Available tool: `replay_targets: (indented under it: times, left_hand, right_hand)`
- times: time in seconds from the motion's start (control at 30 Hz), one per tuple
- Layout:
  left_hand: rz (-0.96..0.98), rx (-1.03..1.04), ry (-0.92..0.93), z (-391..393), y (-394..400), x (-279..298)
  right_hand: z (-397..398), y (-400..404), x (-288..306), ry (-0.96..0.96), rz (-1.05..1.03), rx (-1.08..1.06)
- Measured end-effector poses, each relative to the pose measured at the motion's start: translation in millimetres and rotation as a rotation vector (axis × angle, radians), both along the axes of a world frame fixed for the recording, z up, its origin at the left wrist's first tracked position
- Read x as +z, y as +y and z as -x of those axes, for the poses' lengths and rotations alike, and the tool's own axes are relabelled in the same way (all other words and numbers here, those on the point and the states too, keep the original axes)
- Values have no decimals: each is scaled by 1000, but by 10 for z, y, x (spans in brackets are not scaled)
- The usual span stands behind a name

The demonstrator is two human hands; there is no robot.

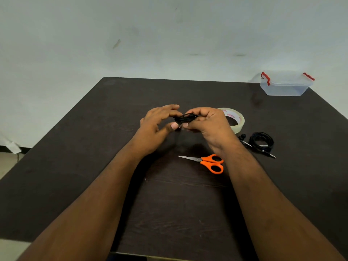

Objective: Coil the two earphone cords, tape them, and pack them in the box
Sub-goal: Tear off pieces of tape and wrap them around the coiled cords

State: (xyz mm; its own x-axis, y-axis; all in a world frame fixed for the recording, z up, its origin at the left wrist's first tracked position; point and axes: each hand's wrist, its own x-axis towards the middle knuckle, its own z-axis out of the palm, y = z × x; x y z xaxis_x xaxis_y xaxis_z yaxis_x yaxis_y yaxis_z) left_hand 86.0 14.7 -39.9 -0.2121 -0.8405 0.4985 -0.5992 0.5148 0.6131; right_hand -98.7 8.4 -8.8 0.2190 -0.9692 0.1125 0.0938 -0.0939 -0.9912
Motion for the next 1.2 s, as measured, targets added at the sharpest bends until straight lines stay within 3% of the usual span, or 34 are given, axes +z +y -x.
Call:
replay_targets:
  times: [0.13, 0.3, 0.5, 0.77, 1.07, 1.2]
  left_hand:
    - [-86, -184, 149, -1, 10, 69]
    - [-80, -215, 329, 67, 31, 79]
    - [-44, 15, 411, 101, 28, 71]
    - [25, 268, 378, 140, 24, 57]
    - [-37, 306, 364, 216, 89, 135]
    - [-78, 304, 464, 226, 75, 124]
  right_hand:
    - [51, 16, 53, -144, -122, 141]
    - [75, 40, 84, -199, -215, 178]
    - [14, 62, 83, -234, -267, 99]
    - [-234, 158, 30, -172, -69, -210]
    - [-297, 150, -27, -164, -59, -303]
    - [-309, 158, -26, -170, -64, -314]
